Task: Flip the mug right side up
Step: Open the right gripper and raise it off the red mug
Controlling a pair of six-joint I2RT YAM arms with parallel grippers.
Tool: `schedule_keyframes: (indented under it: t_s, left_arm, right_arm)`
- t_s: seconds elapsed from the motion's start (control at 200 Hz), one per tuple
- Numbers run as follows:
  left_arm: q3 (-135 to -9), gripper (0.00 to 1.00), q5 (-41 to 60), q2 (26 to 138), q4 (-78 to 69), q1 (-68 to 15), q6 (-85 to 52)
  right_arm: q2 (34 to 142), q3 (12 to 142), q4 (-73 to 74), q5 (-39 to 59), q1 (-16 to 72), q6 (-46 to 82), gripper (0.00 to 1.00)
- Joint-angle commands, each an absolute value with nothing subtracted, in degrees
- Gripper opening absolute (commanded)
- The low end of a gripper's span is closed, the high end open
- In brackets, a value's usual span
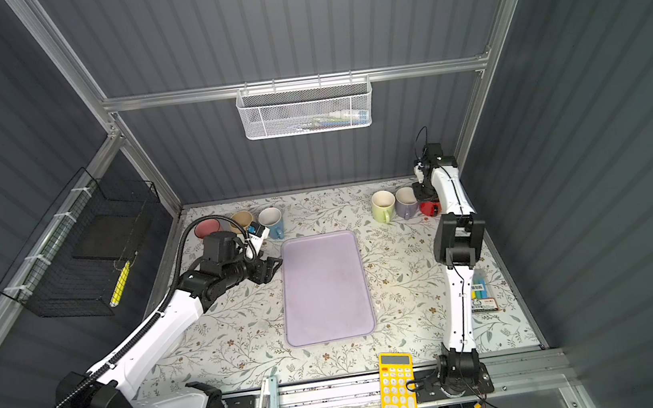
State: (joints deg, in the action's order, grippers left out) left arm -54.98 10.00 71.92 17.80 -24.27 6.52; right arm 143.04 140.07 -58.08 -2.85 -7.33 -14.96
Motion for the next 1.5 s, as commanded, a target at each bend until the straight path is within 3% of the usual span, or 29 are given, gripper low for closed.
schedule_keyframes:
  t_s: [0.0, 0.46, 0.835, 1.496]
  left_arm:
    - [-55.09, 0.71, 9.65, 71.94, 17.45, -23.83, 7.78]
    - [-54.58, 0.72, 9.07, 69.4, 17.22, -23.82, 7.54]
    - [-54.49, 0.72, 9.38, 67.4, 17.01, -23.82, 7.21]
    - [-54.15, 0.72, 6.21, 62.94, 12.27, -23.86, 2.91]
  right_arm:
    - [144.79, 141.94, -58.66, -3.34, -7.07, -14.53, 0.27]
    - [138.11, 141.22, -57.78, -0.58, -7.02, -14.19, 0.37]
    - [126.85, 130.79, -53.23, 1.49, -6.12, -13.04, 0.39]
    - [87.1, 82.88, -25.85, 5.05, 0.26, -5.95, 0.43]
